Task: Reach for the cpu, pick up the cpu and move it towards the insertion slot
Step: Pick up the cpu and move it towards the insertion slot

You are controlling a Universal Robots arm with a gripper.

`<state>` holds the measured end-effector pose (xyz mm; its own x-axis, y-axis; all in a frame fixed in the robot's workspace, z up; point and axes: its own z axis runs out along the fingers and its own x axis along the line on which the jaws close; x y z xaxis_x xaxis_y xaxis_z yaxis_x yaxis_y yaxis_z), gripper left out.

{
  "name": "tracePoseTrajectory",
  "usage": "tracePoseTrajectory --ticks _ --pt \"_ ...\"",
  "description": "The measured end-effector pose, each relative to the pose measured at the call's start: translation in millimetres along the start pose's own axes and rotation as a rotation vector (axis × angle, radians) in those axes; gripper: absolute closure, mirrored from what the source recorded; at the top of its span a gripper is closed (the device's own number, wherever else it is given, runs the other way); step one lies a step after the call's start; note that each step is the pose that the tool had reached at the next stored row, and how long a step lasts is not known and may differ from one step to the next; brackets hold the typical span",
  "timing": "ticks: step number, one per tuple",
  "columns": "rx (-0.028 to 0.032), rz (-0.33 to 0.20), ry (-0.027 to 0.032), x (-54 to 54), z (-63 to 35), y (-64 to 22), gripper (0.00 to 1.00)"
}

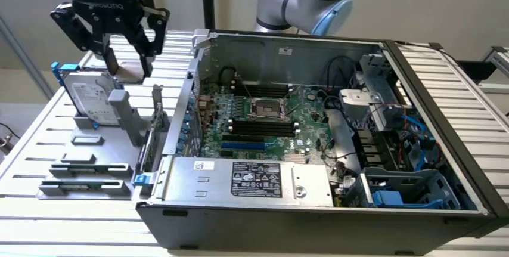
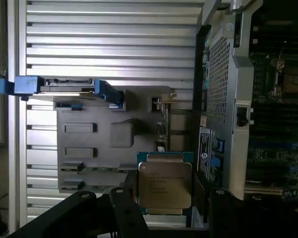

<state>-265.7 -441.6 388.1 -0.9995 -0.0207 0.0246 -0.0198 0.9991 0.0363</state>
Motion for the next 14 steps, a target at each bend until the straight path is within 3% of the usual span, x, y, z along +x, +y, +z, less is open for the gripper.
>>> tracePoseTrajectory --ticks 14 --pt "0.0 0.0 0.0021 -63.7 -4.6 -1.2 0.46"
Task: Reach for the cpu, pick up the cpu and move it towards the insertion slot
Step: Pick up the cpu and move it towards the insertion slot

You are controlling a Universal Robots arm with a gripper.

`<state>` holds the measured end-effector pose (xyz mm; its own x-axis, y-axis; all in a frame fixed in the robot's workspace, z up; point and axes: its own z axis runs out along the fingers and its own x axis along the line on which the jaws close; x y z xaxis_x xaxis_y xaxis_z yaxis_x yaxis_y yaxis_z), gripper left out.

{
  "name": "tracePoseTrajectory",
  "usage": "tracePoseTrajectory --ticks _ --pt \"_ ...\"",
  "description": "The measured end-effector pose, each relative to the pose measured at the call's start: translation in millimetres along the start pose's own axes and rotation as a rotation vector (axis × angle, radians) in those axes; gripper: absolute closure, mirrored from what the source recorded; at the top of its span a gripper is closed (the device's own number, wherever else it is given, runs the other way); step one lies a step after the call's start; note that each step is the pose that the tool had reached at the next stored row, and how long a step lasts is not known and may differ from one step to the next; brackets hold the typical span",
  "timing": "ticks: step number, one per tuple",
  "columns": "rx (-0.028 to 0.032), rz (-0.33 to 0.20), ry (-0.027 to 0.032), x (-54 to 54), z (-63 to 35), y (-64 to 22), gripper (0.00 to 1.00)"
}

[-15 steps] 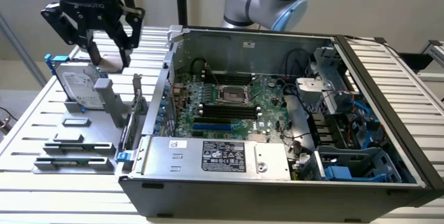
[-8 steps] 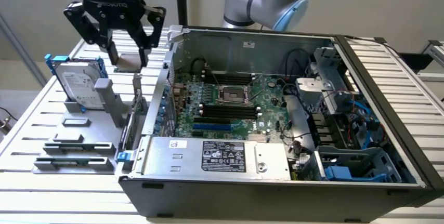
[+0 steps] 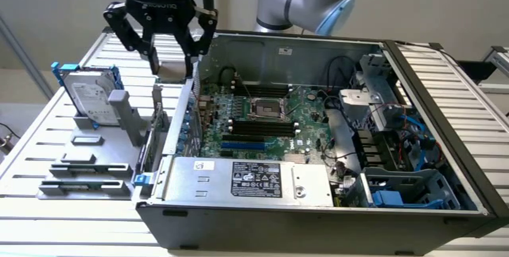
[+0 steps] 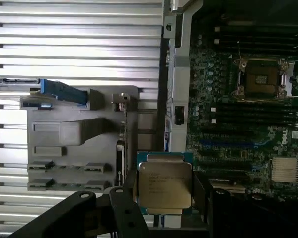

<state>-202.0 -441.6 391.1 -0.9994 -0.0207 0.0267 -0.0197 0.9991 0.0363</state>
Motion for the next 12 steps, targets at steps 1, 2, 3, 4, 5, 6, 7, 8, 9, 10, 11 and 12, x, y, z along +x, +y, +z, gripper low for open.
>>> tracePoseTrajectory --ticks 1,2,3,4,5,6,7,8,9,10,11,12 --pt "0.0 0.0 0.0001 -4.5 -0.2 -0.1 0.46" --pt "0.0 0.0 0.0002 -9.1 -0.5 -0.2 0.46" --pt "0.0 0.0 0.0003 -13.5 -0.6 -0.3 0.46" --pt "0.0 0.0 0.0003 -18.0 -0.7 -0.4 0.46" --pt "0.0 0.0 0.0002 -22.6 -0.8 -0.4 0.46" --pt "-0.0001 0.0 0.0002 -27.1 -1.0 -0.5 0.46" --pt "0.0 0.0 0.0003 -31.9 -1.1 -0.6 0.46" --pt "0.0 0.0 0.0003 -36.4 -1.3 -0.5 0.46" --pt "0.0 0.0 0.0002 -40.9 -1.3 -0.3 0.46" --pt "0.0 0.0 0.0003 -45.4 -1.5 0.2 0.46" --pt "0.0 0.0 0.0003 -49.9 -1.6 0.9 0.46" --pt "-0.0001 0.0 0.0002 -54.2 -1.6 1.9 0.46"
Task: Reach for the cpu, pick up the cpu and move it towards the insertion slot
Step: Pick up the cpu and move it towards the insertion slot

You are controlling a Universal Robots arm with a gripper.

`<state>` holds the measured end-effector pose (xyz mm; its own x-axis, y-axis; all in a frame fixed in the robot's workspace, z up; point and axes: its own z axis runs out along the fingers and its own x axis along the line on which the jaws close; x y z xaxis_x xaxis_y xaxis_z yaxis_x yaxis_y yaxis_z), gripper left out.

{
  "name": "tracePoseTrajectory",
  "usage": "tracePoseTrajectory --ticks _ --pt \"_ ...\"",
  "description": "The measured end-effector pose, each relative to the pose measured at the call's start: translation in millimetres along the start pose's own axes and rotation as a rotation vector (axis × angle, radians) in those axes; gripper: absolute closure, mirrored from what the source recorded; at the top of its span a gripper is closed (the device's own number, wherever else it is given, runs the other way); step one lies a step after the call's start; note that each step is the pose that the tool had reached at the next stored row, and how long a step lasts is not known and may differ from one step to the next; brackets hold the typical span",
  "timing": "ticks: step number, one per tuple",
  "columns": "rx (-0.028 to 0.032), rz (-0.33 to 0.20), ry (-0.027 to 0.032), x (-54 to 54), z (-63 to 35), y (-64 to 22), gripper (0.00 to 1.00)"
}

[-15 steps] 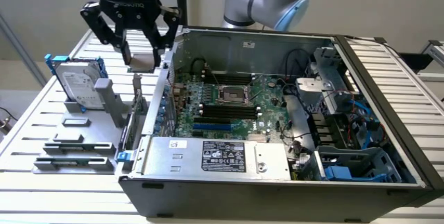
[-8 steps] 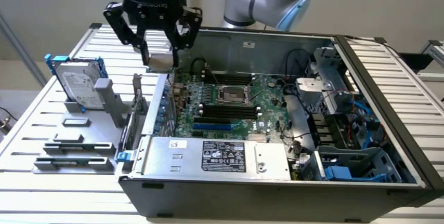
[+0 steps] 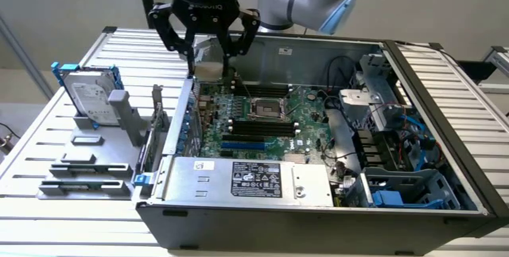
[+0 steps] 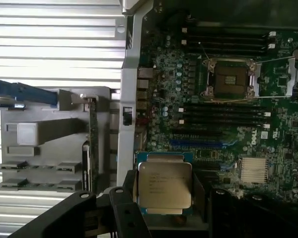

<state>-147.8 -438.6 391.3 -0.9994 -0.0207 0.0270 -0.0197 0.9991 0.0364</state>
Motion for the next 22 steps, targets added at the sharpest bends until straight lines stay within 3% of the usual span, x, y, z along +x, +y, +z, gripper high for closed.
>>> tracePoseTrajectory --ticks 16,22 --pt "0.0002 0.0 0.0001 -57.5 -0.4 25.2 0.46" --pt "0.0 0.0 0.0 -75.5 0.4 39.8 0.46"
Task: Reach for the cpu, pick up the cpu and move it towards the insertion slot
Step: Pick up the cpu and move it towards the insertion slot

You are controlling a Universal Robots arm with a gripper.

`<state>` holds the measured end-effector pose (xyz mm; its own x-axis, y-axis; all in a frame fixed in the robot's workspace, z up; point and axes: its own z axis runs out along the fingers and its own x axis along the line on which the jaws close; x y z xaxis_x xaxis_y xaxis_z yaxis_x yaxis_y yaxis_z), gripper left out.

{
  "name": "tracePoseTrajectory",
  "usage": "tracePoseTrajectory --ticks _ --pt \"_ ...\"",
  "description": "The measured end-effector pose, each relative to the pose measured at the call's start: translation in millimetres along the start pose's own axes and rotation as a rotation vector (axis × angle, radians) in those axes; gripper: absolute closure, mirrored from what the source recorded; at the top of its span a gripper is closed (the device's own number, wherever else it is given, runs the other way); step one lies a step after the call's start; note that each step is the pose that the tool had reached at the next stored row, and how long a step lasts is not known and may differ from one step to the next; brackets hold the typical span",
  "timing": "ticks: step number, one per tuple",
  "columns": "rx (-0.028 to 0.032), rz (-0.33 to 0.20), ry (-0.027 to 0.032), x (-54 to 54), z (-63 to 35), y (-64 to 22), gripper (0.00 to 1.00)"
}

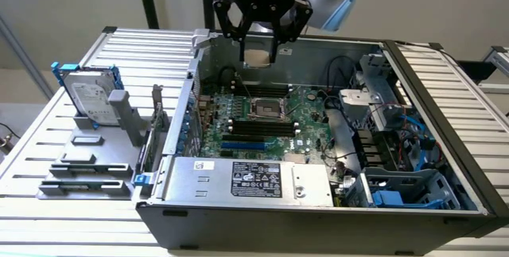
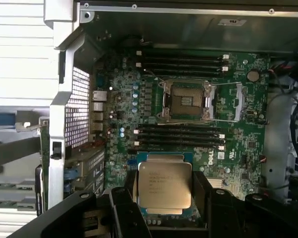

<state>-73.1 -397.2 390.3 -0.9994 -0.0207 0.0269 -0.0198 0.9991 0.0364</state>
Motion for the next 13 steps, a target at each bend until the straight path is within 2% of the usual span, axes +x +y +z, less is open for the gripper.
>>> tracePoseTrajectory --ticks 13 --pt "0.0032 0.0 0.0001 -25.3 6.6 46.3 0.46"
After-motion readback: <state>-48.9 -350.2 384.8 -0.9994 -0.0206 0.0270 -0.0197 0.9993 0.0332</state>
